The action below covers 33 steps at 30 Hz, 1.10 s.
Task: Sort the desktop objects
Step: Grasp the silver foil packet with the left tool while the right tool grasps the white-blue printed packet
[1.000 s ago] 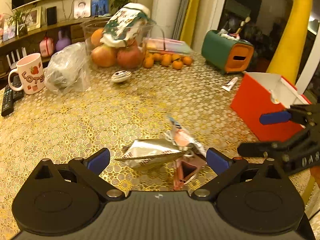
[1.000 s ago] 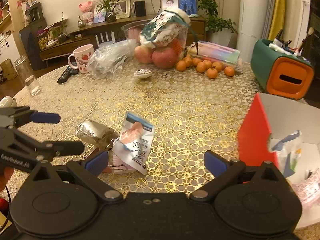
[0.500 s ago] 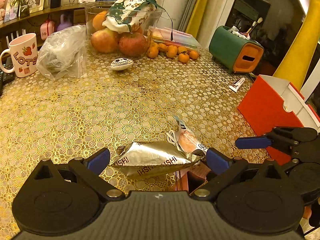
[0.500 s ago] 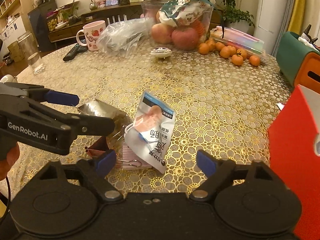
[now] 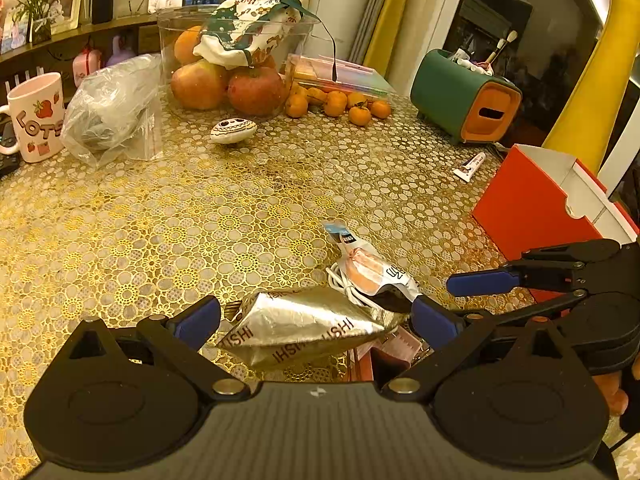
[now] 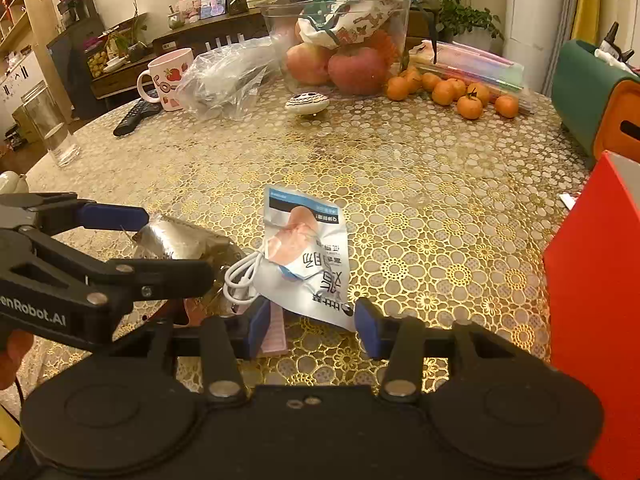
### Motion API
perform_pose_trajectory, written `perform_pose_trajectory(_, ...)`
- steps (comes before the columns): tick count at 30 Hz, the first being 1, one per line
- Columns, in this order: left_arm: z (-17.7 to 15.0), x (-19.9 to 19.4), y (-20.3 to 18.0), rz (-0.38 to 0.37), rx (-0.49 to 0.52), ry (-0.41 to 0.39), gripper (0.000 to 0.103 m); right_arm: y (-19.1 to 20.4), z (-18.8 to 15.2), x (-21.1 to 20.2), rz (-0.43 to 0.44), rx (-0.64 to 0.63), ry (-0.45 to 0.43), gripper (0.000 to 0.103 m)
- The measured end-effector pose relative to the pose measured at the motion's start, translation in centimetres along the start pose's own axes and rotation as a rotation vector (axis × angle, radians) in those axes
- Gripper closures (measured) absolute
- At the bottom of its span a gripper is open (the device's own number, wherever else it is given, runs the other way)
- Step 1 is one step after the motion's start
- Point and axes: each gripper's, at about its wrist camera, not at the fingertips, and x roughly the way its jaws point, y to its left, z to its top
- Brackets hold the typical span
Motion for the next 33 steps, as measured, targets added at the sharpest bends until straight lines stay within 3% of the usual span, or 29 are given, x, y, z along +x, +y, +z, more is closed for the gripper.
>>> perform_pose_trajectory(4, 0.1, 0.3, 0.3, -0.003, -0.007, 0.006, 0.001, -1.5, 0.3, -1.0, 0.033, 0.005, 0.018, 0.031)
perform_pose_trajectory(11, -0.1, 1.0, 0.3, -0.008, 0.003, 0.023, 0.003, -3.2, 1.8, -2.4, 0.02, 0.03, -0.011, 0.028)
perform_pose_trajectory(22, -0.1, 1.6, 0.8, -0.02, -0.013, 0.04, 0.004, -2.2, 4.8, 3.0, 0.073, 0.13, 0.038, 0.023)
perform_pose_trajectory(33, -0.2, 2.1, 1.5, -0.016, -0.033, 0.036, 0.013, -0.7, 4.7, 6.0, 0.015, 0.114, 0.079, 0.026)
